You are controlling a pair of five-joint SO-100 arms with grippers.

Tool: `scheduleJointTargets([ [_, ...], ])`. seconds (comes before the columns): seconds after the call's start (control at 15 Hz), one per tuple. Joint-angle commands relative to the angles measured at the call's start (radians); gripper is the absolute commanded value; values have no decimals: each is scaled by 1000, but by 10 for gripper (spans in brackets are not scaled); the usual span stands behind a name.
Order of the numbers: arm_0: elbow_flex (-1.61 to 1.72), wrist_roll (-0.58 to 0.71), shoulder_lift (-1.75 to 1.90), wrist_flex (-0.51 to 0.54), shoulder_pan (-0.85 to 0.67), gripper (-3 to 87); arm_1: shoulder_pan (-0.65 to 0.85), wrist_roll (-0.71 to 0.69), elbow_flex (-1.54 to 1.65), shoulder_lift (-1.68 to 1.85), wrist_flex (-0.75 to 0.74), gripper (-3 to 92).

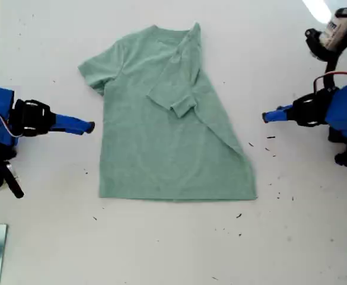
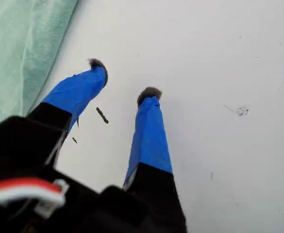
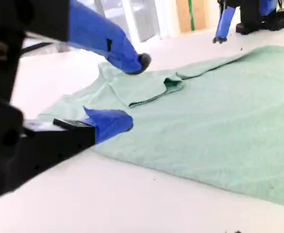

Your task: Fold t shirt

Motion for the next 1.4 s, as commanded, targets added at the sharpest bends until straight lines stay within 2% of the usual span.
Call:
scheduleJointTargets([
  [0.0, 3, -83, 8, 12, -87, 0, -173, 615, 74, 14, -48, 25],
  [0.27, 5, -110, 8, 8, -74, -1, -173, 643, 75, 14, -51, 25],
  [0.47, -48, -218, -18, 20, -58, -2, -175, 658, 77, 14, -48, 25],
  [0.6, -216, -310, -224, 35, 3, -2, -170, 666, 77, 14, -51, 25],
  [0.67, -388, -360, -439, 61, 25, -2, -178, 673, 77, 14, -57, 25],
  [0.73, -620, -357, -669, 135, 21, -1, -186, 681, 77, 14, -63, 25],
  [0.87, -1071, -241, -1020, 391, -72, -1, -198, 690, 77, 14, -78, 25],
  [0.93, -1197, -97, -1103, 446, -175, -1, -204, 696, 77, 14, -83, 25],
  [1.07, -1290, 110, -1198, 497, -422, -1, -222, 709, 77, 14, -87, 25],
  [1.2, -1287, 232, -1261, 482, -604, -2, -238, 718, 77, 14, -87, 25],
  [1.27, -1284, 275, -1278, 474, -638, 80, -241, 718, 77, 14, -87, 25],
  [1.33, -1285, 282, -1282, 474, -638, 320, -244, 719, 77, 14, -87, 25],
])
